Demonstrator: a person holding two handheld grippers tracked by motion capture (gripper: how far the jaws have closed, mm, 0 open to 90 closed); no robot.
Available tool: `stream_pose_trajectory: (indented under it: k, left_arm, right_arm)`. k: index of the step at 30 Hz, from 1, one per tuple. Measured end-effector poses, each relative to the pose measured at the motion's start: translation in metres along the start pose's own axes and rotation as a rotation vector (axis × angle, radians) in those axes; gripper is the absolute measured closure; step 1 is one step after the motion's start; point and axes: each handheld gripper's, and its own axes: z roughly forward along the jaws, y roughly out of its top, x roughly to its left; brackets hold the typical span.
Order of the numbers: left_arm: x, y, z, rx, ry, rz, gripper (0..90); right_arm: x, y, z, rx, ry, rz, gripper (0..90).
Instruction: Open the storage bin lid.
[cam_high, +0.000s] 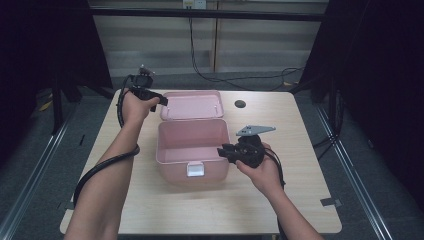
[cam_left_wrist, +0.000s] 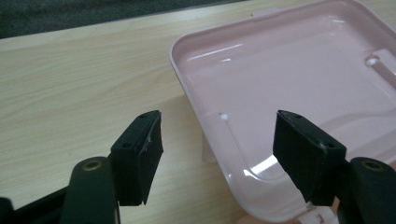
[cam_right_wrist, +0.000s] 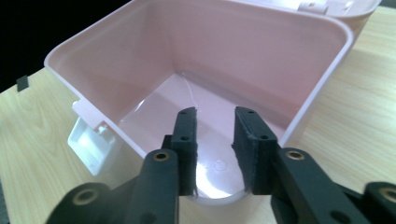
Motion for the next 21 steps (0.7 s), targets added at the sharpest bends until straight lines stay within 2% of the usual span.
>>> stream_pose_trajectory:
  k: [2,5,11,21]
  left_arm:
    - [0.001,-0.002,-0.002,-0.002,0.003,0.009,32.0]
    - [0.003,-0.006,-0.005,0.01,-0.014,0.013,31.2]
    - [0.005,-0.012,-0.015,0.001,-0.038,0.03,29.9]
    - [0.013,-0.03,-0.026,-0.007,-0.065,0.017,29.1]
  right_arm:
    - [0.0,0.001,0.0,0.001,-0.002,-0.003,68.4]
    - [0.001,0.003,-0.002,0.015,-0.011,-0.018,65.2]
    - [0.0,0.008,-0.007,0.022,-0.021,-0.026,58.8]
    - [-0.006,0.009,-0.017,0.049,-0.06,-0.035,52.9]
